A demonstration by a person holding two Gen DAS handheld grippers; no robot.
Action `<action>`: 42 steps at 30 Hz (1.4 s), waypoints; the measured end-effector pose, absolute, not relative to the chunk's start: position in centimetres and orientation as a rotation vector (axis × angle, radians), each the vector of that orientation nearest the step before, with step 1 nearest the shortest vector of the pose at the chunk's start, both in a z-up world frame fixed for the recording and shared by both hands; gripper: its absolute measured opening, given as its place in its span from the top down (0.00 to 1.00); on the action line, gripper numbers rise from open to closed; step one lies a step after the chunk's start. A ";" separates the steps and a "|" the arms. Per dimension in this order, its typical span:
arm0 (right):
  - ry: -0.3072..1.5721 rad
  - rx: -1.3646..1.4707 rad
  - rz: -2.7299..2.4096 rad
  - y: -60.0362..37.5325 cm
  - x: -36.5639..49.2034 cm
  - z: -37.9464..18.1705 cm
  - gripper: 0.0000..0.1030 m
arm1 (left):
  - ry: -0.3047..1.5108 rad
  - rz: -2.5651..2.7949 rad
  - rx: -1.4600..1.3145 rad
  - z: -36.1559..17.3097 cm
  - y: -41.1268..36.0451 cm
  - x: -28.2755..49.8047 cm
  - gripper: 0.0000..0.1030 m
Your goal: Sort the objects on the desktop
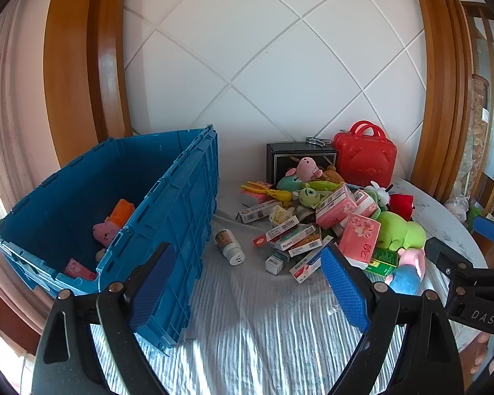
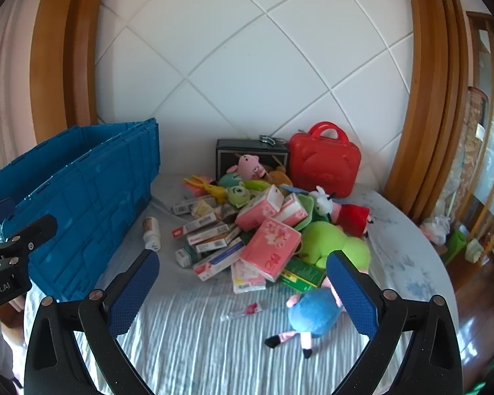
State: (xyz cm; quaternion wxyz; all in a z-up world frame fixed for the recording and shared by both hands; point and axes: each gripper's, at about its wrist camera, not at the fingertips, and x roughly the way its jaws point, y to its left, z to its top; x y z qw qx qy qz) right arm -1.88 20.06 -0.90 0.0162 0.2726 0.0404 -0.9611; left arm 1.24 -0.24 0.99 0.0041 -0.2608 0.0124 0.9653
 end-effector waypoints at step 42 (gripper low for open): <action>0.045 0.944 -3.086 20.8 -2.5 -2.2 0.00 | 0.080 2.931 -0.870 -0.9 -0.5 -1.2 0.12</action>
